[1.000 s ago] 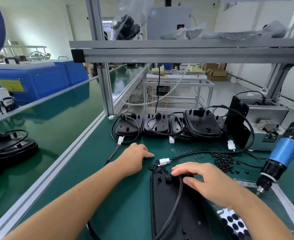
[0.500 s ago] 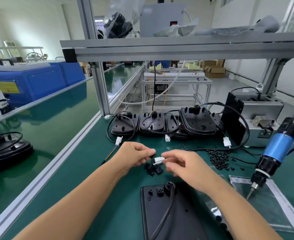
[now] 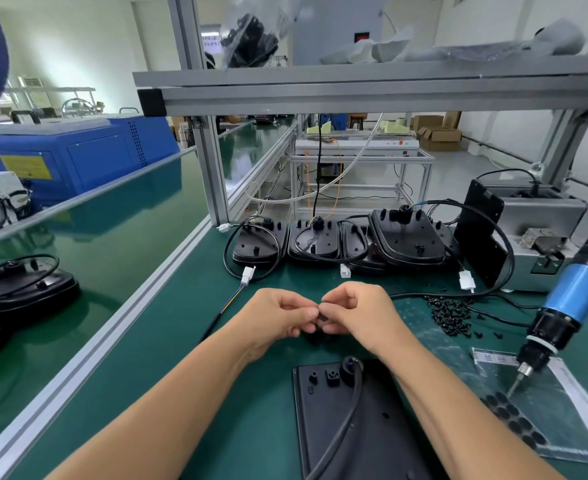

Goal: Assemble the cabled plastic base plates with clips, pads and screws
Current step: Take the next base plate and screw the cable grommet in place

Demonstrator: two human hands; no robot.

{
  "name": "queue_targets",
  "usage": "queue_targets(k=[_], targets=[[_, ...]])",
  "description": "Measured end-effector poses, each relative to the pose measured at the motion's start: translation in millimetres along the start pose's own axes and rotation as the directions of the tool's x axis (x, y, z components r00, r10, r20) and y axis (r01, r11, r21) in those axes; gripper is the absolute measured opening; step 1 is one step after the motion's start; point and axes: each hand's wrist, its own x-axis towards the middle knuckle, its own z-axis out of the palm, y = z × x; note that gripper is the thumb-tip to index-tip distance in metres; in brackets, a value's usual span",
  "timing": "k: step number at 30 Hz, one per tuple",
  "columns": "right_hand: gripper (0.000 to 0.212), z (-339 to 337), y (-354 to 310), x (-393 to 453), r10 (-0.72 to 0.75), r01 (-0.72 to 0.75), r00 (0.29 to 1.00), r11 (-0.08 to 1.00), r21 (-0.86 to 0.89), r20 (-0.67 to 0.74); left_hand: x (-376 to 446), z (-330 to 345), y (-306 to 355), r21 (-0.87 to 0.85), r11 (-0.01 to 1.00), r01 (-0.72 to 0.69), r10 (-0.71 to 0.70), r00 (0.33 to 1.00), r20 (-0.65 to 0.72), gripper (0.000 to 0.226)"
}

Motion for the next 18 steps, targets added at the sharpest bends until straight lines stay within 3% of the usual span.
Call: queue_targets(k=[6, 10, 12, 14, 16, 18], targets=[[0.007, -2.7, 0.3, -1.2, 0.106, -0.100, 0.994, 0.983, 0.156, -0.030, -0.7, -0.3, 0.2, -0.024, 0.999, 0.032, -0.034, 0.996, -0.082, 0.007], [0.012, -3.6, 2.2, -2.1, 0.096, -0.093, 0.995, 0.992, 0.086, -0.033, -1.7, -8.5, 3.9, -0.109, 0.992, 0.057, -0.070, 0.991, -0.113, 0.008], [0.015, -4.6, 2.1, -3.8, 0.047, -0.049, 0.998, 0.998, -0.047, -0.050, -4.2, -10.9, 4.8, -0.141, 0.987, 0.084, -0.099, 0.989, -0.107, 0.009], [0.020, -14.1, 0.2, -9.3, -0.077, 0.063, 0.996, 0.950, -0.307, -0.036, -8.0, -12.3, 5.2, -0.164, 0.981, 0.107, -0.124, 0.988, -0.094, 0.009], [0.029, -32.9, -3.0, -19.2, -0.126, 0.178, 0.981, 0.884, -0.432, 0.146, -12.8, -13.7, 6.1, -0.179, 0.977, 0.117, -0.132, 0.988, -0.076, 0.009], [0.033, -52.5, -4.8, -34.2, -0.074, 0.223, 0.917, 0.910, -0.349, 0.393, -20.1, -14.0, 7.8, -0.165, 0.979, 0.123, -0.130, 0.991, -0.032, 0.006]])
